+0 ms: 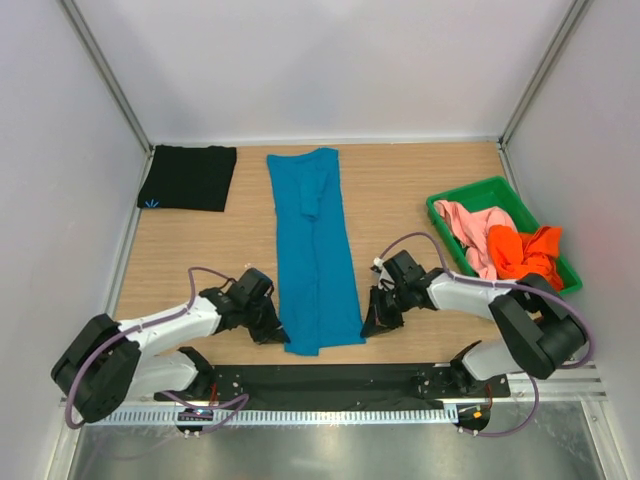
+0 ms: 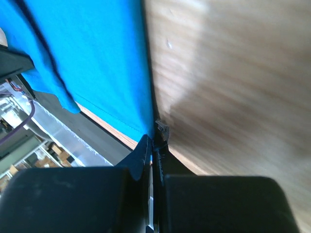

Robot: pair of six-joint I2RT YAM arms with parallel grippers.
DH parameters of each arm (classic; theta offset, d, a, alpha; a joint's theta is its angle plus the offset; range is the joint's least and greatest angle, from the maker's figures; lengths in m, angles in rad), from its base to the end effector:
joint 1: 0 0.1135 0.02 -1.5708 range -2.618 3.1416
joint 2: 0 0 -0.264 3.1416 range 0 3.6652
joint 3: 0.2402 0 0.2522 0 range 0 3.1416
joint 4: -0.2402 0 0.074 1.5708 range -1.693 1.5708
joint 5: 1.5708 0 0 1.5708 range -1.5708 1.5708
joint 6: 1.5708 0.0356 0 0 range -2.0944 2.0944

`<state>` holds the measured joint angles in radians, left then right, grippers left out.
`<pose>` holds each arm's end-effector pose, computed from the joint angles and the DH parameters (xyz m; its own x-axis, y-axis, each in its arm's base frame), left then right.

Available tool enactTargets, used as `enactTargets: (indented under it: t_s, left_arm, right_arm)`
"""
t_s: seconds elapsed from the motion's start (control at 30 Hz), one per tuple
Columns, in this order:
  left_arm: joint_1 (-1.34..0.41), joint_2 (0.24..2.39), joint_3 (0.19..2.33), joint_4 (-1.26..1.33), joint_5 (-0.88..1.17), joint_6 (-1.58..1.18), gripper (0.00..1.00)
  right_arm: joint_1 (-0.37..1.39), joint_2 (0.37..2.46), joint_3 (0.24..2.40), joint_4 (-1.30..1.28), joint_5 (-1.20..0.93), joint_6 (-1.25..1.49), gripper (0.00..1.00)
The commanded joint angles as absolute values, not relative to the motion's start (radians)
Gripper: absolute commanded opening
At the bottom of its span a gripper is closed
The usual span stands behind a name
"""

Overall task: Fold and stack the t-shirts
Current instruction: Fold the tshirt

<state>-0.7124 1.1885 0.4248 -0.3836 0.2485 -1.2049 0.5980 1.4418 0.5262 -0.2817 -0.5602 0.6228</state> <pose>0.1339 -0.1272 0.1334 -0.9099 -0.4101 0.0623 -0.3902 0.7953 -0.4640 0.1719 0.1400 0.1207 -0.9967 -0.0810 -0.0078 -0.0687 0.7858 0.6147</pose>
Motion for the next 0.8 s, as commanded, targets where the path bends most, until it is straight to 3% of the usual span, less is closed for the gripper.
enactTargets:
  t_s: [0.0, 0.33, 0.53, 0.77]
  left_arm:
    - [-0.721, 1.132, 0.371, -0.515, 0.193, -1.183, 0.0]
    - [-0.713, 0.861, 0.544, -0.831, 0.173, -1.059, 0.0]
    - [-0.649, 1.021, 0.8, -0.952, 0.137, -0.856, 0.0]
    - [-0.388, 1.261, 1.115, -0.963, 0.192, -0.644, 0.0]
  right_arm:
    - [0.606, 1.373, 0.462, -0.25, -0.512, 0.704, 0.01]
    - [0.767, 1.163, 0.512, -0.253, -0.379, 0.991, 0.01]
    - [0.764, 1.134, 0.742, -0.386, -0.282, 0.962, 0.01]
    - [0.689, 1.365, 1.058, -0.501, -0.279, 0.824, 0.01]
